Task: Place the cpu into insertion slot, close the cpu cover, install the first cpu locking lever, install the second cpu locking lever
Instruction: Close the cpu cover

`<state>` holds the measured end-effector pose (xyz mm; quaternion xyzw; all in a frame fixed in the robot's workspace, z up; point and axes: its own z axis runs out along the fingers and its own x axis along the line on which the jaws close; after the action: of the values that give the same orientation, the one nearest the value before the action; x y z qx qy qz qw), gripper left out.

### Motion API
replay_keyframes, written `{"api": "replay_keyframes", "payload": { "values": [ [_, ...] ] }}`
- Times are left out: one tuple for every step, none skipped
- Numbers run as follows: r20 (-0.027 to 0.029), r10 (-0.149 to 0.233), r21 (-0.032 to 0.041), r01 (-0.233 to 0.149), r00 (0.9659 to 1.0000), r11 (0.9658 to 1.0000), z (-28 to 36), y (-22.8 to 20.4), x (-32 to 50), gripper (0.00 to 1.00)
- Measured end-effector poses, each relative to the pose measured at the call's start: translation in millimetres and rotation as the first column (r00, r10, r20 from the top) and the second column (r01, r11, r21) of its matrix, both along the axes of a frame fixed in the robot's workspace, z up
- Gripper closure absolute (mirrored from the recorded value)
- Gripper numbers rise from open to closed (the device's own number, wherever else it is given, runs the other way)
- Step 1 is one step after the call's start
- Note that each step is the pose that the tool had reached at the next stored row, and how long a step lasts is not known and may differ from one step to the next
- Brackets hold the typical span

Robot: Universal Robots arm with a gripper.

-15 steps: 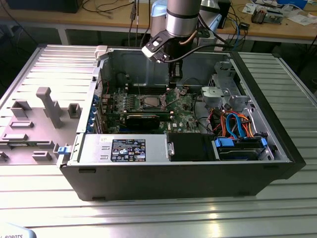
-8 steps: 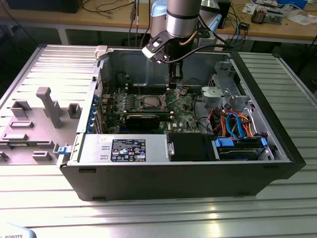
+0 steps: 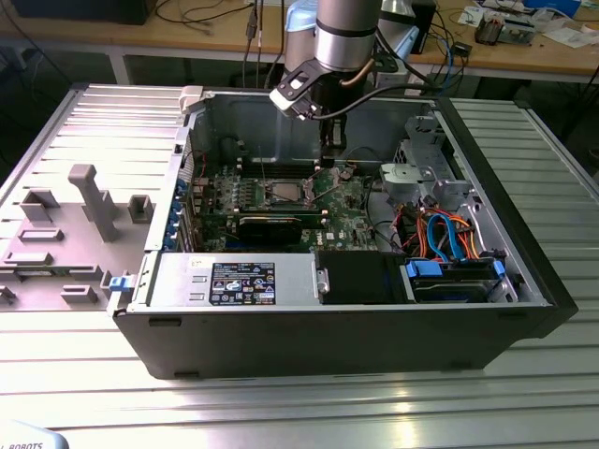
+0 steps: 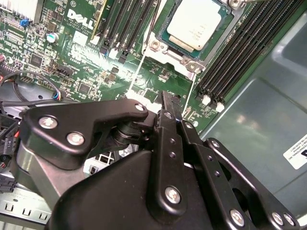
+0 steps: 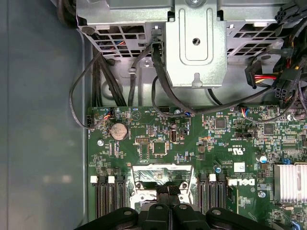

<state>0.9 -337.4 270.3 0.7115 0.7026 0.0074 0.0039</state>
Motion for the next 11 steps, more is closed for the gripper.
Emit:
{"api": "replay_keyframes", "payload": {
  "values": [
    [0.0000,0.000,0.0000,0.000,1.0000,1.0000,0.0,0.0,0.0,0.89],
    [0.0000,0.000,-0.0001,0.000,1.0000,1.0000,0.0,0.0,0.1,0.89],
    [0.0000,0.000,-0.0001,0.000,1.0000,1.0000,0.0,0.0,0.4,0.89],
    [0.0000,0.000,-0.0003,0.000,1.0000,1.0000,0.0,0.0,0.8,0.89],
    [0.0000,0.000,-0.0003,0.000,1.0000,1.0000,0.0,0.0,1.0,0.89],
    [0.0000,0.000,-0.0003,0.000,1.0000,1.0000,0.0,0.0,1.1,0.89],
    [0.0000,0.000,-0.0002,0.000,1.0000,1.0000,-0.1,0.0,1.3,0.89],
    [0.0000,0.000,-0.0003,0.000,1.0000,1.0000,-0.1,0.0,1.7,0.89],
    [0.0000,0.000,-0.0003,0.000,1.0000,1.0000,-0.1,0.0,2.0,0.89],
    [0.0000,0.000,-0.0003,0.000,1.0000,1.0000,-0.3,0.0,2.1,0.89],
    [0.0001,0.000,-0.0001,0.000,1.0000,1.0000,-0.6,0.0,2.2,0.89]
  ]
}}
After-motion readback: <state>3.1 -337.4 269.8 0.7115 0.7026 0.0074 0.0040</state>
